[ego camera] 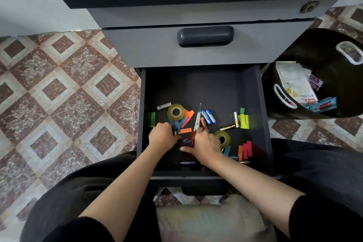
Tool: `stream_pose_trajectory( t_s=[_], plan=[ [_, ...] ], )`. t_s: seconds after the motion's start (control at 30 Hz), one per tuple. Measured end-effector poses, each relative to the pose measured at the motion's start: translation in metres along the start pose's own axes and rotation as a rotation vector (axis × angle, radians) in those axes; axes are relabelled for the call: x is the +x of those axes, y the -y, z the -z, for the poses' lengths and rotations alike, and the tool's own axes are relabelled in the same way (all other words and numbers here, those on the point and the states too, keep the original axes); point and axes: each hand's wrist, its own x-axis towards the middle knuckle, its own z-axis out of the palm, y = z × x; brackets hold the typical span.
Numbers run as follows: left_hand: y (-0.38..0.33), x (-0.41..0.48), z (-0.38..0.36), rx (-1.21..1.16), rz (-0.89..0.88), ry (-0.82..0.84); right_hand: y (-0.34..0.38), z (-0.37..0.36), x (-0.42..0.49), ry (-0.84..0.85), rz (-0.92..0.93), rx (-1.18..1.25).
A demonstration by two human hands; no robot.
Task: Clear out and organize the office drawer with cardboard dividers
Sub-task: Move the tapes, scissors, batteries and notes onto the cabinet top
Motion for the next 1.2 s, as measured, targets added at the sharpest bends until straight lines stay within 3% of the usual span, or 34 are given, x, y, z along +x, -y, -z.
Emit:
stream_pose_trajectory(
  t_s=[0.4, 0.77, 0.93, 1.2],
  plan=[
    [0.007, 0.009, 0.000, -0.108, 0.070, 0.048, 0.005, -0.007, 0.001, -0.034, 0.001, -0.031],
    [0.012, 0.003, 0.008, -0.217, 0.128, 0.051, -0.001, 0.007, -0.003, 0.080, -0.088, 0.179],
    [0.010, -0.013, 0.030, -0.332, 0.117, -0.001, -0.009, 0.026, -0.017, 0.139, -0.112, 0.264],
    [0.000, -0.074, 0.066, -0.473, 0.008, -0.133, -0.025, 0.062, -0.076, 0.032, -0.039, 0.344]
  ],
)
